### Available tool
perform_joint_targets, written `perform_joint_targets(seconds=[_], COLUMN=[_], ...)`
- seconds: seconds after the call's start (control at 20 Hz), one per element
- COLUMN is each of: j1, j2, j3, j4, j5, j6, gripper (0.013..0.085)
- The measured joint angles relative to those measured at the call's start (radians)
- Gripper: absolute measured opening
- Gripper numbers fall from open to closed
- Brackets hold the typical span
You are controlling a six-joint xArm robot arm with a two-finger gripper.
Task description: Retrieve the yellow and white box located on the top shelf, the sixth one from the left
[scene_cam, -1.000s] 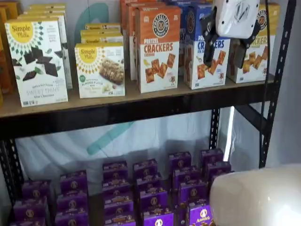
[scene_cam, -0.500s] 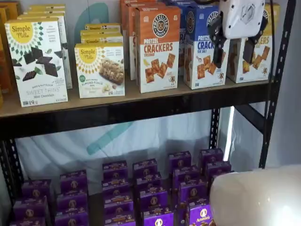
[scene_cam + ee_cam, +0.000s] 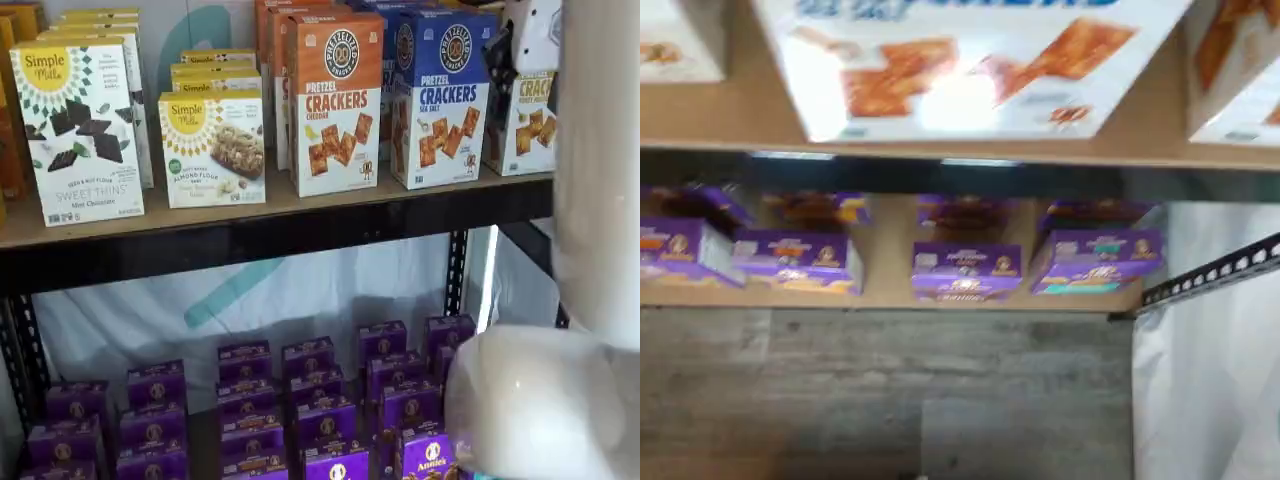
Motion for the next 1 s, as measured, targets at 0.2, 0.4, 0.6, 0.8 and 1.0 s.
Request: perform_joint_targets(seconds=[0.2, 0.4, 0.6, 0.8, 1.0], j1=[-0.088, -0.146, -0.180, -0.213, -0.245], j2=[0.043, 0.110, 0.162, 0.217, 0.261], j3=[-0.009, -0.047, -0.082, -0.128, -0.173], j4=[0.038, 0.066, 0.088, 0.106, 0.126], j5=[-0.076, -0.120, -0.155, -0.174, -0.175], j6=[-0.081, -0.138, -0.171, -0.204, -0.235], gripper=[0.0850, 0.0850, 0.0850, 0.0850, 0.0850])
